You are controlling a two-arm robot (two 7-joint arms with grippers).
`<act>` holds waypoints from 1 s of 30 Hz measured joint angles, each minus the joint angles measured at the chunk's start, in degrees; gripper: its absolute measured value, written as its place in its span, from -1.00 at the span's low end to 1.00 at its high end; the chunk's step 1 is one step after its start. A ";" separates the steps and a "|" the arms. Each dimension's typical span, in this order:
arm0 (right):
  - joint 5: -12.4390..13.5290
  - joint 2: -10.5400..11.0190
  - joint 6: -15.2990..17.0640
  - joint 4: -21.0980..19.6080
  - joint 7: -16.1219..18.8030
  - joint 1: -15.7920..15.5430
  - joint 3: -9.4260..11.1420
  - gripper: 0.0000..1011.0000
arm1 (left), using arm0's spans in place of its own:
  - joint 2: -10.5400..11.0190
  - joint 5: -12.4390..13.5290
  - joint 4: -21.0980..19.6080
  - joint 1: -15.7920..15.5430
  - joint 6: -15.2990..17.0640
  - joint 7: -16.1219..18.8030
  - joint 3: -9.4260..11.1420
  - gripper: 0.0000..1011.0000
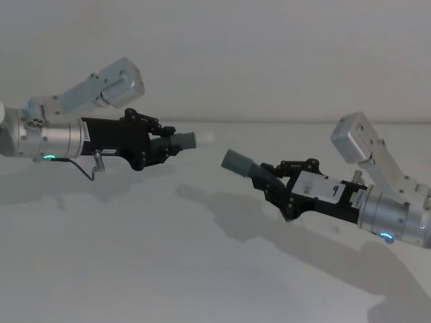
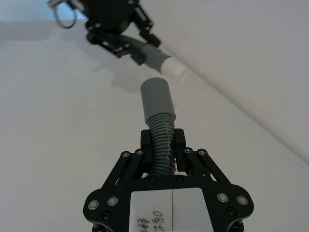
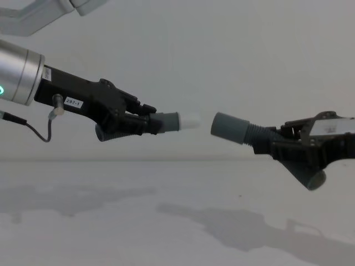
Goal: Use both hands to pick up one end of the pipe from the table, align the ends, and insert them.
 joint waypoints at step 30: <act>4.14 4.45 -1.18 1.25 8.38 1.76 -2.21 -0.48 | 1.61 -4.66 2.91 -1.50 -9.17 -9.73 1.63 -0.31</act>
